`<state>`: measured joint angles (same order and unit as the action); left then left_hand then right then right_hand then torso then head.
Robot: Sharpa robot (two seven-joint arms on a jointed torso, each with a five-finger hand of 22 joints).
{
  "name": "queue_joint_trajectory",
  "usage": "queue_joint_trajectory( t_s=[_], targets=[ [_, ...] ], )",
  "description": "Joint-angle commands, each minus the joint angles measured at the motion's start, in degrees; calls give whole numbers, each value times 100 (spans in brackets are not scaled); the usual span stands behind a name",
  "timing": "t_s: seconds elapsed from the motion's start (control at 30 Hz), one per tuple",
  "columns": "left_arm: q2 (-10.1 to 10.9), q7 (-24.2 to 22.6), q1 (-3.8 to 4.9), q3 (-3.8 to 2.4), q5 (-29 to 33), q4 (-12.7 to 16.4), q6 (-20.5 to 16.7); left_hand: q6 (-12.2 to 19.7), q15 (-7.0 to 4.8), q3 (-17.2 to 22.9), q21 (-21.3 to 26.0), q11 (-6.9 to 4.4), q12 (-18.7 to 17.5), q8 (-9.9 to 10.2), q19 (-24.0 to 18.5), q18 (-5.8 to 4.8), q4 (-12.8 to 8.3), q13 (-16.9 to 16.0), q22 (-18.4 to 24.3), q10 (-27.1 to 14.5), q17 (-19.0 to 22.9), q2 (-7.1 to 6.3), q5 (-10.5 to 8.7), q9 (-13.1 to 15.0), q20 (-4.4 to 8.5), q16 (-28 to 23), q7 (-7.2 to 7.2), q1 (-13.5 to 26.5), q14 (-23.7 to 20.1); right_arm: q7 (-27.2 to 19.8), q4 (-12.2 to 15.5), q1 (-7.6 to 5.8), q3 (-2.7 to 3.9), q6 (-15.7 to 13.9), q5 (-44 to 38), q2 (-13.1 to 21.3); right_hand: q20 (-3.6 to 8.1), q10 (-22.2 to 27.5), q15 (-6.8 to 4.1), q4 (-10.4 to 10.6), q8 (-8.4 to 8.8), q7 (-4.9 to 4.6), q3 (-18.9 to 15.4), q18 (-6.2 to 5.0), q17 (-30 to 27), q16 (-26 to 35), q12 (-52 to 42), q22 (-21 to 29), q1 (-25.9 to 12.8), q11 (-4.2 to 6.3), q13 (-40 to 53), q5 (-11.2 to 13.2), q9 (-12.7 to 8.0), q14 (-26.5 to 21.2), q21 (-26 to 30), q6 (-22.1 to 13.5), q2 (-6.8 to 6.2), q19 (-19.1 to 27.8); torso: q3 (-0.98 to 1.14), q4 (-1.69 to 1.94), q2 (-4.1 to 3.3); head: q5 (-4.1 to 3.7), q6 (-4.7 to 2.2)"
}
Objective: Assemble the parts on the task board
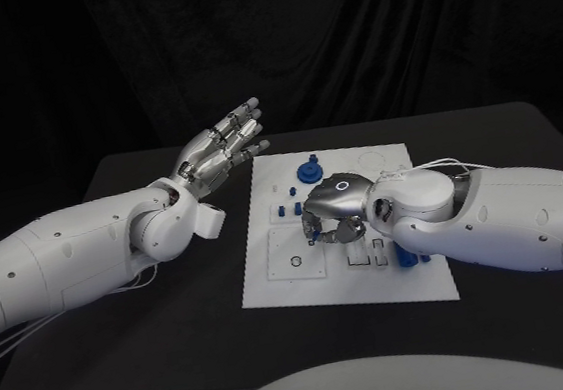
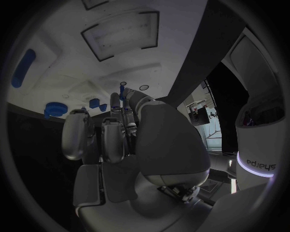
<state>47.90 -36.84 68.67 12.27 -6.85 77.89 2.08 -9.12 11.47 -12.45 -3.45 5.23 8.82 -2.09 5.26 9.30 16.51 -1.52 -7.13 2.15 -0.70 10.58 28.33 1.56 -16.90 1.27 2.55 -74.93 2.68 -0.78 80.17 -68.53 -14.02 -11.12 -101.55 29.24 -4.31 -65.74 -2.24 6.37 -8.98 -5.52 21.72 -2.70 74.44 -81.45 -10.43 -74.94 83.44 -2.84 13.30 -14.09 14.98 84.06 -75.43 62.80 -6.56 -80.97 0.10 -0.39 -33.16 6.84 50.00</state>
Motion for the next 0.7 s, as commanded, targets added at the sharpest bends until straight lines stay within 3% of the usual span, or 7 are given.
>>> queue_joint_trajectory(
  t_s=[0.03,0.7],
  targets=[
    [-15,-57,-10,-5,1,-9,121,32,42,19,-17,18,11,-31,20,-49,-9,0,12,-10,-6,5,34,-3,11,15,-25,-33,3,106,-53,26,4,-147,-71,-14,-24,-43,54,-12,2,-11,-13,-68,-2,34,-2,-1054,-29,5,-2,-14,6,-5,18,16,-5,3,1,5,-1,-13,0],
    [-44,-29,-13,-5,1,-49,158,31,44,13,-14,29,10,-32,16,-52,-12,0,18,-12,-4,-5,37,-3,12,12,-25,-35,-2,63,-207,56,5,-210,-71,-155,-28,-56,60,-10,0,-6,-18,-67,-3,35,-5,-1056,-39,7,-1,-13,10,-7,13,27,-7,0,0,6,1,2,0]
  ],
)
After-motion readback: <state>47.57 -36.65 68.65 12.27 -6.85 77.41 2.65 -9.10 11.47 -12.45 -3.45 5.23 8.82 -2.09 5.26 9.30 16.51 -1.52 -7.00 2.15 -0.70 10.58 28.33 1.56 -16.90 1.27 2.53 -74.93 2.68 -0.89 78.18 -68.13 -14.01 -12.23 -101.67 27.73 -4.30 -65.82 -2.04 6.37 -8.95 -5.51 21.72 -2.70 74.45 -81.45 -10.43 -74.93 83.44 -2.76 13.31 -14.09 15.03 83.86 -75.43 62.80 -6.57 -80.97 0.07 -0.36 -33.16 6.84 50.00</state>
